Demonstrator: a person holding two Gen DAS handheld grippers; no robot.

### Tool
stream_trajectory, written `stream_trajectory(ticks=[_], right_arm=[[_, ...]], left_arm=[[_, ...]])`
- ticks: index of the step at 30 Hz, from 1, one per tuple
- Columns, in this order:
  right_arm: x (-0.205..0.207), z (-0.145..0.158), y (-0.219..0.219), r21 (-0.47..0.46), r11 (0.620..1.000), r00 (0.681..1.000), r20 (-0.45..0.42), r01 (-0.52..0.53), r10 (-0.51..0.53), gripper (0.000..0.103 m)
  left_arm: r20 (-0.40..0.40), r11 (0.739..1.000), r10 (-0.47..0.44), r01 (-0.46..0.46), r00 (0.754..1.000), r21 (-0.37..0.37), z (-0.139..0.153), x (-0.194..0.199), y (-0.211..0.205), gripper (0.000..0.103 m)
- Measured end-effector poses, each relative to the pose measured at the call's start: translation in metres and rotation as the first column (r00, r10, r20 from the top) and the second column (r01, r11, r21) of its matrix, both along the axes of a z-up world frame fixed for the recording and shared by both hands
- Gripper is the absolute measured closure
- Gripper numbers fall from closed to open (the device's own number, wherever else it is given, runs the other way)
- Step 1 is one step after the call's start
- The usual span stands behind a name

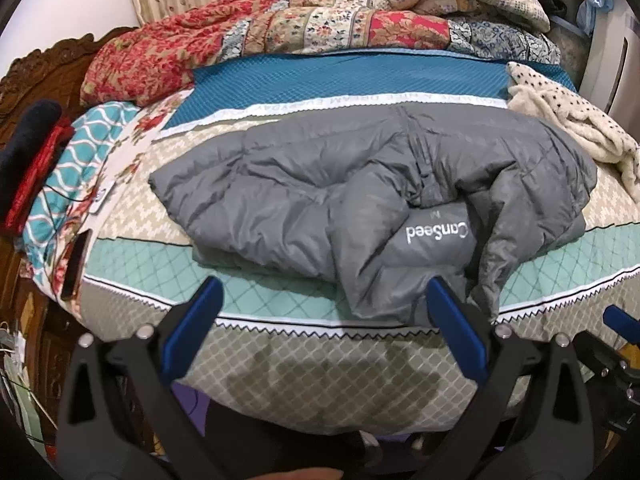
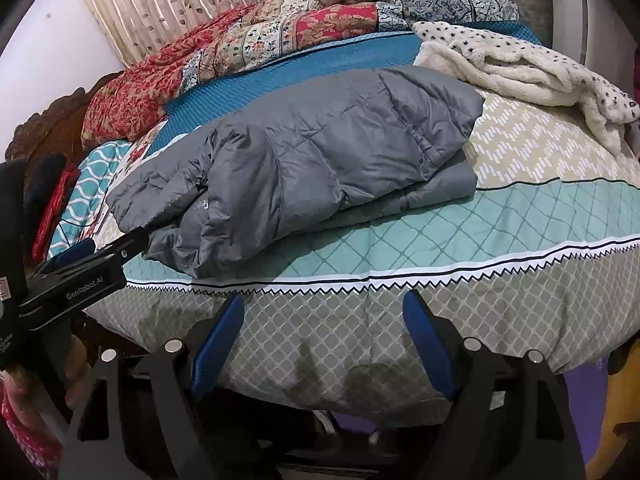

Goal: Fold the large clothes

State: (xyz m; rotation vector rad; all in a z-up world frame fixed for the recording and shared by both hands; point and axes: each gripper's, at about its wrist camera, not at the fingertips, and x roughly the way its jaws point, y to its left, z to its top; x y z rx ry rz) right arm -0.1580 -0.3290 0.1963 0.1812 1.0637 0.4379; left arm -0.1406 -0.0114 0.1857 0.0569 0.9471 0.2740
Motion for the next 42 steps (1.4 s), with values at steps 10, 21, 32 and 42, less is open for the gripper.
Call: stream_trajectory(ticks=[10, 21, 32, 42], right_arm=[[0.003, -0.005, 0.002, 0.003, 1.000, 1.000, -0.012, -0.004, 0.004, 0.023], [-0.004, -0.002, -0.008, -0.049, 0.999, 1.000, 0.015, 0.005, -0.004, 0.023], [0.004, 0.008, -0.017, -0.061, 0.998, 0.996, 0.088, -0.003, 0.008, 0.023], [0.000, -0.011, -0.025, 0.003, 1.000, 1.000, 0.015, -0.002, 0.002, 0.023]], left_arm=[[-0.025, 1.000, 0.009, -0.010, 1.000, -0.023, -0.007, 0.000, 0.004, 0.006], [-0.025, 0.995, -0.007, 0.005, 1.000, -0.104, -0.013, -0.007, -0.015, 0.006], [0.039, 0.997, -0.009, 0.012, 0.999, -0.076, -0.001, -0.014, -0.027, 0.006], [-0.013, 0.998, -0.008, 0.007, 1.000, -0.067, -0.011, -0.008, -0.032, 0.006]])
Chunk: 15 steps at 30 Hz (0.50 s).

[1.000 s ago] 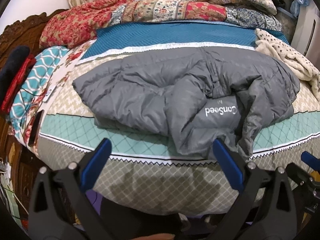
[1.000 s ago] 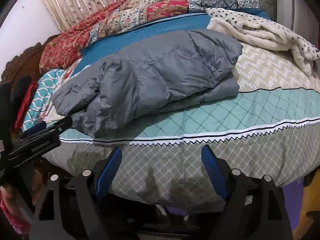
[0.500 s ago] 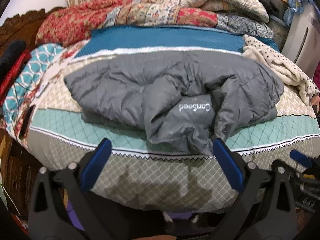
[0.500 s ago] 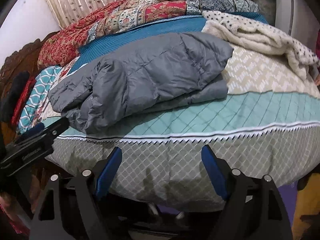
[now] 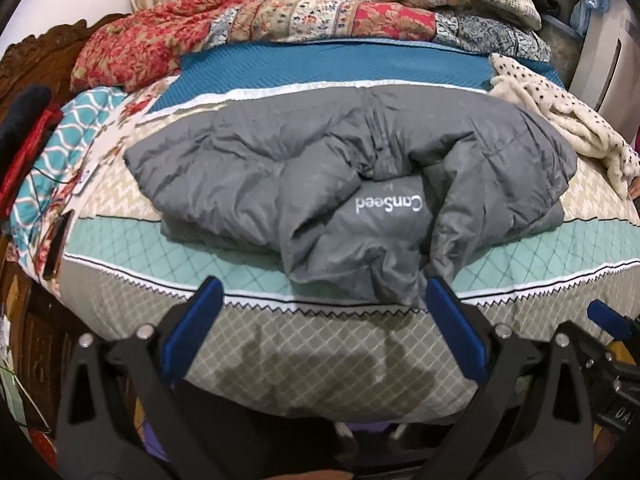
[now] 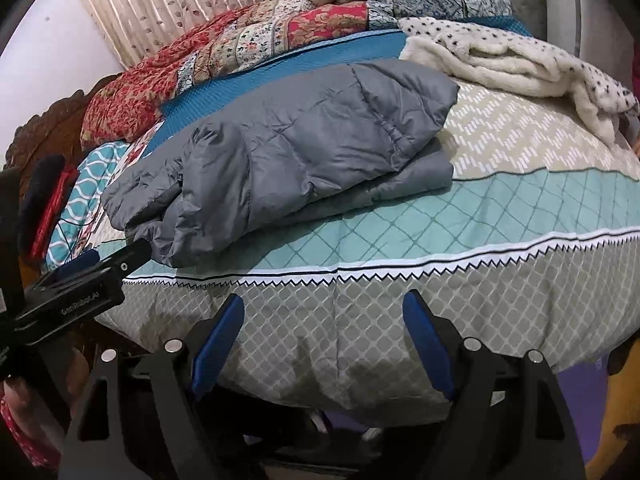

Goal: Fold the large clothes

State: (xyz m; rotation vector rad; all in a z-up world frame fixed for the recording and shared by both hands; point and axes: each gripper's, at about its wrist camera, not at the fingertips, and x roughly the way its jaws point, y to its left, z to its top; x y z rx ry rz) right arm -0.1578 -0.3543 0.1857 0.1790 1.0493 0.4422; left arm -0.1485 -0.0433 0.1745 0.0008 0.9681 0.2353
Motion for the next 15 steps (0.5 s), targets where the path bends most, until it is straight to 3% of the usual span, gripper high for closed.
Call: stream_trajectory(ticks=[3, 15], right_arm=[[-0.0003, -0.0021, 0.0022, 0.007, 1.000, 1.000, 0.000, -0.012, 0.012, 0.023], [0.0031, -0.0082, 0.0079, 0.005, 1.000, 1.000, -0.023, -0.012, 0.012, 0.023]], left_arm=[[0.002, 1.000, -0.006, 0.006, 1.000, 0.022, 0.0003, 0.0003, -0.0014, 0.006], [0.038, 1.000, -0.022, 0.022, 0.999, -0.001, 0.0043, -0.0008, 0.0010, 0.006]])
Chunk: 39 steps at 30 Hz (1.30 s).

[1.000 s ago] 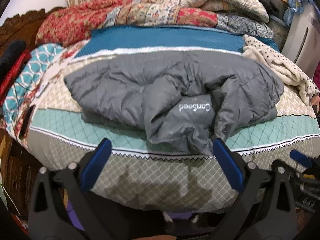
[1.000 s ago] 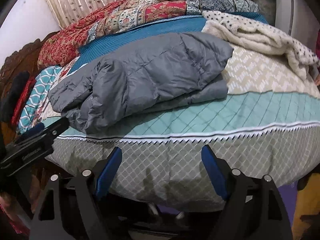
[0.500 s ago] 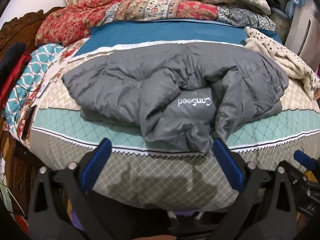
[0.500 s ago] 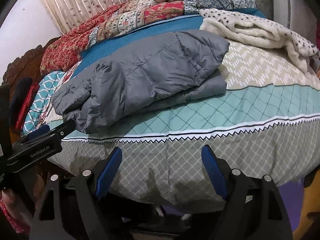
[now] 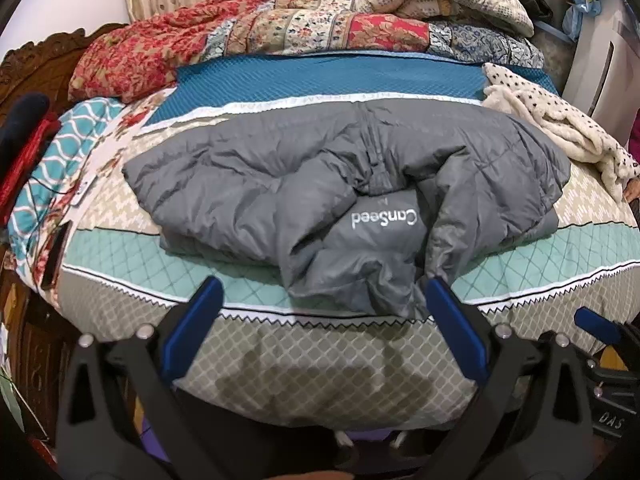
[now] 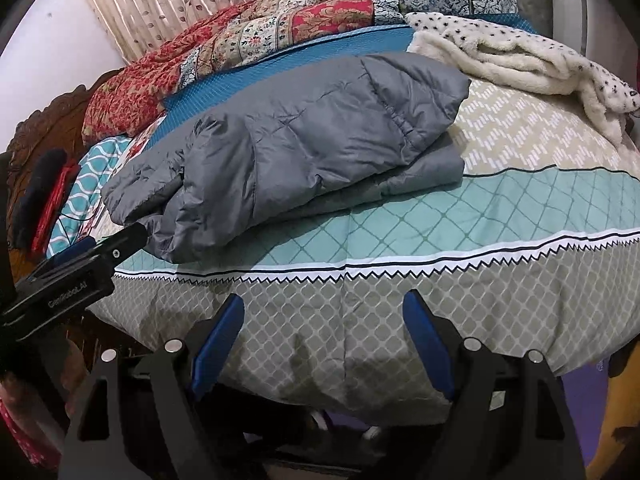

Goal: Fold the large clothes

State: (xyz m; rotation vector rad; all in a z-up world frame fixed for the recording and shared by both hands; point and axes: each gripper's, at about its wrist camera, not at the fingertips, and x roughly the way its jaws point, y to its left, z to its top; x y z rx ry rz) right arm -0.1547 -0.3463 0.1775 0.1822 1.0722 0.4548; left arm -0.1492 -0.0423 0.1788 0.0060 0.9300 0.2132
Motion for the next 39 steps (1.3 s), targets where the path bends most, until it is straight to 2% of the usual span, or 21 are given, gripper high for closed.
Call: stream_trajectory(ticks=[8, 11, 14, 18, 26, 33, 37, 39], right_arm=[[-0.001, 0.000, 0.001, 0.000, 1.000, 1.000, -0.003, 0.000, 0.000, 0.023], [-0.002, 0.004, 0.000, -0.002, 1.000, 1.000, 0.021, 0.003, -0.003, 0.023], [0.000, -0.003, 0.000, 0.001, 1.000, 1.000, -0.015, -0.001, 0.001, 0.023], [-0.001, 0.000, -0.002, 0.000, 1.000, 1.000, 0.004, 0.008, -0.008, 0.023], [-0.004, 0.002, 0.001, -0.013, 1.000, 1.000, 0.011, 0.001, -0.001, 0.023], [-0.004, 0.007, 0.009, -0.047, 0.999, 1.000, 0.021, -0.005, 0.006, 0.023], [0.000, 0.015, 0.013, -0.078, 0.997, 1.000, 0.021, -0.021, 0.022, 0.023], [0.001, 0.023, 0.016, -0.112, 0.993, 0.998, 0.052, -0.028, 0.034, 0.023]], left_arm=[[0.002, 1.000, 0.015, -0.015, 1.000, 0.002, 0.001, 0.001, 0.005, 0.006], [0.013, 1.000, 0.023, -0.023, 1.000, 0.008, 0.002, 0.000, 0.006, 0.006], [-0.009, 1.000, 0.018, -0.018, 1.000, 0.010, 0.000, 0.002, 0.006, 0.006], [-0.005, 1.000, 0.020, -0.020, 1.000, 0.011, 0.000, 0.001, 0.006, 0.006], [0.030, 1.000, 0.024, -0.025, 0.999, 0.018, 0.006, -0.003, 0.010, 0.006], [0.059, 0.999, 0.025, -0.028, 0.998, 0.041, 0.018, -0.005, 0.014, 0.006], [0.048, 0.998, 0.013, -0.016, 0.999, 0.058, 0.020, 0.001, 0.015, 0.006], [0.038, 0.998, 0.004, -0.006, 0.999, 0.062, 0.022, 0.004, 0.014, 0.006]])
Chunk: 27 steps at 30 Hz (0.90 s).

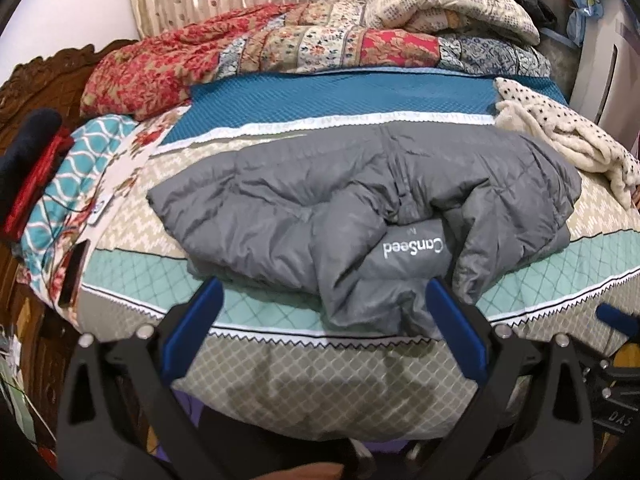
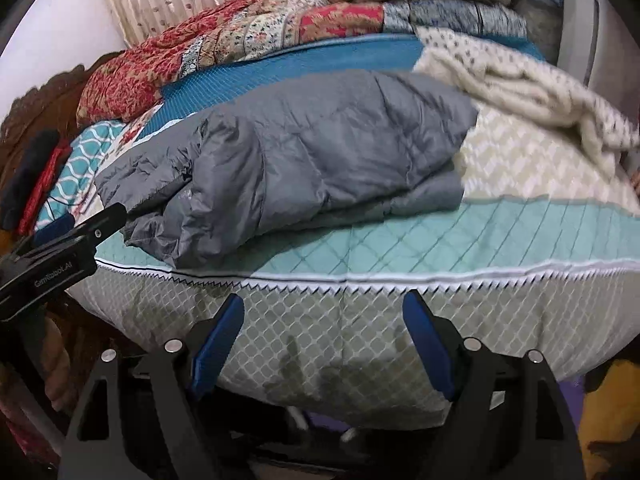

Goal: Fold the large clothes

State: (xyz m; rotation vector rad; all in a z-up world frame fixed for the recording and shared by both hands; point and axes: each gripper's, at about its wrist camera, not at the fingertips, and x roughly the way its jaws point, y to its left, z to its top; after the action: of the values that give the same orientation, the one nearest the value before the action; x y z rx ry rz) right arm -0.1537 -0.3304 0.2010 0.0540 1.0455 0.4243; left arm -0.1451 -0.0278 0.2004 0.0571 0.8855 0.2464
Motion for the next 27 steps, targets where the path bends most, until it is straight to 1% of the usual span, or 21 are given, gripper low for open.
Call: stream_trajectory(ticks=[1, 4, 8, 10, 14, 18, 23, 27], right_arm=[[0.000, 0.003, 0.001, -0.008, 1.000, 1.000, 0.011, -0.004, 0.005, 0.023], [-0.004, 0.008, 0.005, 0.016, 1.000, 1.000, 0.021, -0.006, 0.006, 0.023], [-0.013, 0.000, 0.011, 0.065, 0.998, 1.000, -0.017, 0.013, -0.012, 0.023], [-0.015, -0.001, 0.014, 0.057, 0.998, 1.000, -0.025, 0.011, -0.009, 0.023], [-0.019, 0.006, 0.017, 0.054, 0.998, 1.000, 0.000, 0.019, -0.019, 0.023], [-0.022, 0.005, 0.020, 0.053, 0.999, 1.000, -0.003, 0.011, -0.011, 0.023], [-0.022, 0.006, 0.021, 0.053, 0.999, 1.000, 0.004, 0.011, -0.011, 0.023], [-0.022, 0.005, 0.021, 0.057, 0.998, 1.000, 0.000, 0.013, -0.013, 0.023]], left_arm=[[-0.001, 1.000, -0.004, 0.004, 1.000, -0.002, 0.001, 0.001, 0.000, 0.006], [-0.005, 1.000, -0.006, 0.006, 1.000, -0.017, 0.004, -0.002, 0.003, 0.006], [-0.008, 1.000, 0.010, -0.010, 1.000, -0.019, 0.002, -0.006, 0.009, 0.006], [-0.010, 1.000, 0.020, -0.020, 1.000, -0.022, 0.000, -0.009, 0.013, 0.006], [-0.013, 1.000, 0.023, -0.024, 1.000, -0.020, -0.003, -0.014, 0.017, 0.006], [-0.026, 0.999, 0.024, -0.024, 0.999, -0.026, -0.006, -0.016, 0.018, 0.006], [-0.011, 0.999, 0.029, -0.030, 1.000, -0.020, -0.006, -0.017, 0.019, 0.006], [-0.016, 0.999, 0.034, -0.034, 0.999, -0.017, -0.008, -0.017, 0.019, 0.006]])
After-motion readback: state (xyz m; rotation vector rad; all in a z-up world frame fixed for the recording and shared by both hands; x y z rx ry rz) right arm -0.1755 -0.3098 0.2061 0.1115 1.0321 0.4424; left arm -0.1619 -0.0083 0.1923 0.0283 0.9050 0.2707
